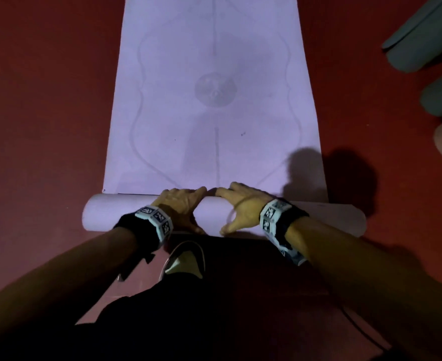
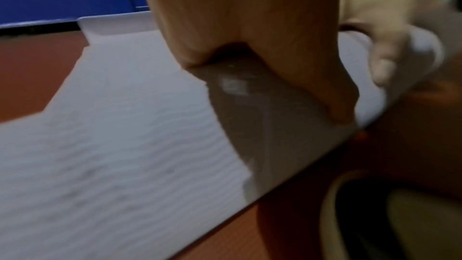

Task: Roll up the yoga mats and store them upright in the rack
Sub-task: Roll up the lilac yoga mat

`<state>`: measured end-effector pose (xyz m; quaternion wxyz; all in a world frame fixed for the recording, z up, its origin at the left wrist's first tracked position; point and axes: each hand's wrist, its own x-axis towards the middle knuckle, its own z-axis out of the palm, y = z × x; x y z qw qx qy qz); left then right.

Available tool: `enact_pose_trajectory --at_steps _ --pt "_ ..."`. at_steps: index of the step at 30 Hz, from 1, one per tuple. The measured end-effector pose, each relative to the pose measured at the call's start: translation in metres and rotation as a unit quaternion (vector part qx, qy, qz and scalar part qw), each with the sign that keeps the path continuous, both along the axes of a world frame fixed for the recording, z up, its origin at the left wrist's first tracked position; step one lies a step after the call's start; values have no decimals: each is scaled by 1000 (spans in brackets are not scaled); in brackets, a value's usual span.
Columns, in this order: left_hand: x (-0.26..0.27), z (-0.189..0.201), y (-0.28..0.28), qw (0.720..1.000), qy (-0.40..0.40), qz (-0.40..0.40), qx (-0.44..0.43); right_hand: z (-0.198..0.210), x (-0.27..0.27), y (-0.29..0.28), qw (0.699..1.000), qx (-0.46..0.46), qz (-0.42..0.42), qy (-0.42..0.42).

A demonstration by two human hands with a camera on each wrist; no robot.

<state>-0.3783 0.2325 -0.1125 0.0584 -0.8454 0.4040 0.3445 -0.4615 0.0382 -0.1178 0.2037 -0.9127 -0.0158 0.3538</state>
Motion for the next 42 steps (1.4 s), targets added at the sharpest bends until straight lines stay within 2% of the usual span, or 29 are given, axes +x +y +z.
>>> enact_pose_trajectory --at_steps 2,5,9,12,15,17,20,22,25,29,32,35,38,42 --pt "7 4 -4 1000 -1 4 11 4 -13 4 994 -73 47 -68" --pt "7 5 -6 1000 4 12 25 0 -16 12 990 -106 51 -83" --pt "8 4 -2 999 24 28 32 0 9 3 999 -31 31 2" --pt "0 1 5 999 -31 -17 6 6 21 -6 998 16 -5 52" --pt "-3 -2 5 999 -52 -7 -2 6 23 -9 996 51 -8 72" --pt "6 0 -2 1000 -25 -2 -1 10 18 -9 998 25 1 51" --pt "17 7 -6 1000 6 13 10 8 1 -3 996 -61 50 -38" --pt "14 7 -3 999 21 25 27 5 -5 6 994 -76 57 -44" --pt "5 7 3 999 25 30 27 6 4 7 998 -46 47 1" --pt "-9 5 15 1000 -6 1 12 8 20 2 995 48 21 87" --pt "-14 3 16 1000 10 7 16 4 15 6 990 53 25 125" --pt "-2 8 11 998 49 31 21 7 5 12 997 10 6 72" --pt "-1 12 14 995 84 59 20 6 -6 31 999 -29 41 5" --pt "-14 10 19 999 25 18 26 4 4 32 999 -14 22 34"
